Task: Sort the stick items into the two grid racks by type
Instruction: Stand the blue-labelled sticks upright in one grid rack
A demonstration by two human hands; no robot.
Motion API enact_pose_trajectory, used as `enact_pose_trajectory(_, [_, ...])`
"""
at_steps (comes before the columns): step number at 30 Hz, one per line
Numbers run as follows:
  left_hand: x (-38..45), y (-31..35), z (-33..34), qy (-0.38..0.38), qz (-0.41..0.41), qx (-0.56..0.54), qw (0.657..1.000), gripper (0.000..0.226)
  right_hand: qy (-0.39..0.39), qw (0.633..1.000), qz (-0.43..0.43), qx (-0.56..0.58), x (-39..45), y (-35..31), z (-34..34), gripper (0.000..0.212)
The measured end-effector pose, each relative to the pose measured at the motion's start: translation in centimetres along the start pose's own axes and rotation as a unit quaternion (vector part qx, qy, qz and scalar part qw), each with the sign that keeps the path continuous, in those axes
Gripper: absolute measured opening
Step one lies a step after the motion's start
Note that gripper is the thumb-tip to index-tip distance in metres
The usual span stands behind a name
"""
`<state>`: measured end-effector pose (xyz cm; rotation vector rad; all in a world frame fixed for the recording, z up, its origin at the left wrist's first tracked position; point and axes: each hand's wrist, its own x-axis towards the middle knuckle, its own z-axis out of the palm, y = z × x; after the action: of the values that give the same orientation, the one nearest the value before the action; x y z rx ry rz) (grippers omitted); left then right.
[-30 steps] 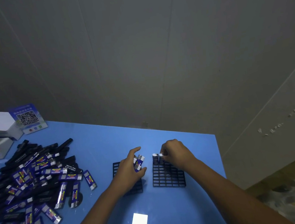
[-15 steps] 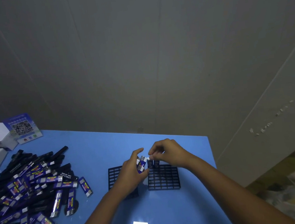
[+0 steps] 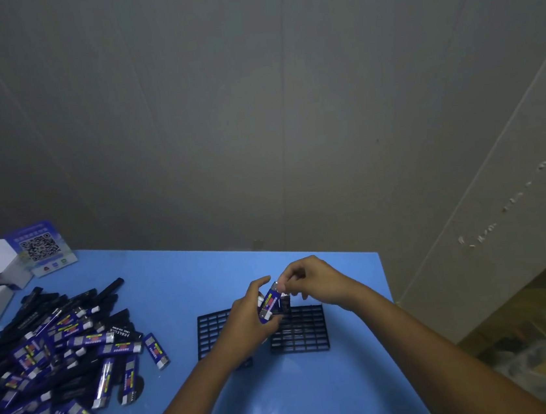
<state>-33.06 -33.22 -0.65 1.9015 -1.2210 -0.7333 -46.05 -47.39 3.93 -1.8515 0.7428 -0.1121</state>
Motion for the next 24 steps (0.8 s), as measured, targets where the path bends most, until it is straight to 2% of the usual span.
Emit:
enact_pose_trajectory(6, [-0.1, -1.1, -0.5, 0.005, -0.019, -0.001, 1.0, 0.072, 0.037, 0.999, 0.011, 0.039, -0.1, 0.1, -1.9, 0.017])
enact_pose_trajectory(13, [-0.3, -1.5, -0.8, 0.007, -0.018, -0.006, 1.0, 0.071, 0.033, 0.997, 0.025, 0.069, -0.8, 0.6, -2.9, 0.013])
enact_pose_trajectory(16, [-0.2, -1.7, -0.8, 0.006, -0.022, -0.006, 1.0, 0.072, 0.041, 0.999, 0.028, 0.024, -1.1, 1.2, -3.0, 0.005])
enact_pose_trajectory(20, [-0.1, -2.0, -0.7, 0.003, -0.028, -0.01, 1.0, 0.074, 0.048, 0.998, 0.025, -0.038, -0.9, 2.1, -2.8, 0.005])
enact_pose_trajectory(24, [0.1, -2.3, -0.6, 0.0, -0.04, -0.013, 0.999, 0.076, 0.074, 0.987, 0.019, -0.144, -0.3, 2.9, -2.3, 0.025])
